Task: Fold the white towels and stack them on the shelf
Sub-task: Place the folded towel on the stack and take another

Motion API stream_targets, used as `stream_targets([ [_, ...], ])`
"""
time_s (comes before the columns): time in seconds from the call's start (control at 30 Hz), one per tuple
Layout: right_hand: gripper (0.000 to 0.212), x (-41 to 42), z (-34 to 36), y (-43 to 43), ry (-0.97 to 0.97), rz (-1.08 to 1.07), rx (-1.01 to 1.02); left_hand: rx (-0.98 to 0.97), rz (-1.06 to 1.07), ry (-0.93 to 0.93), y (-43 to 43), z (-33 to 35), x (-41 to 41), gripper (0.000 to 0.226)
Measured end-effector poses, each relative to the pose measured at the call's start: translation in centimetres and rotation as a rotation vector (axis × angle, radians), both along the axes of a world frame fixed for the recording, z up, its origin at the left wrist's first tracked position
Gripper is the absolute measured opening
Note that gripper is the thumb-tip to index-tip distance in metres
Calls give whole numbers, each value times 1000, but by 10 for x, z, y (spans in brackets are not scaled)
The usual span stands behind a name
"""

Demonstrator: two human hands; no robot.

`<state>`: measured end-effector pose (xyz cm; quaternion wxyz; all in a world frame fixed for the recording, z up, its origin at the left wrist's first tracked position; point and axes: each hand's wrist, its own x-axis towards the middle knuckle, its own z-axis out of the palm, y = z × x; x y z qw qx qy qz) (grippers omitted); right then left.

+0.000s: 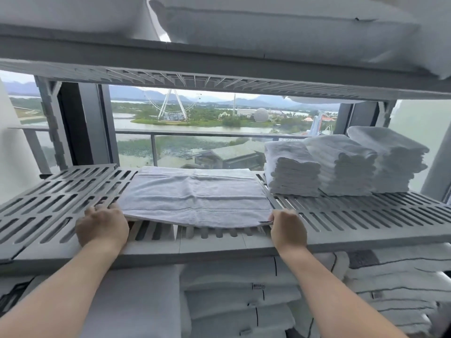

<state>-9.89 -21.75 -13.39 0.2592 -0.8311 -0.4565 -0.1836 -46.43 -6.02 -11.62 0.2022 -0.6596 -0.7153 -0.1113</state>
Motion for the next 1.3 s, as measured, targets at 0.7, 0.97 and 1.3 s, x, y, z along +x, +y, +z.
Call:
stream_targets([
  [0.7, 32, -34, 29, 21, 25, 205, -44, 106, -231, 29, -23, 31, 17, 24],
  [0.97, 32, -31, 45, 120, 118, 403, -180, 73, -438, -173, 77, 34, 90, 28],
  [1.3, 23, 4, 59, 252, 83, 330, -92, -29, -418, -138, 192, 38, 139, 28],
])
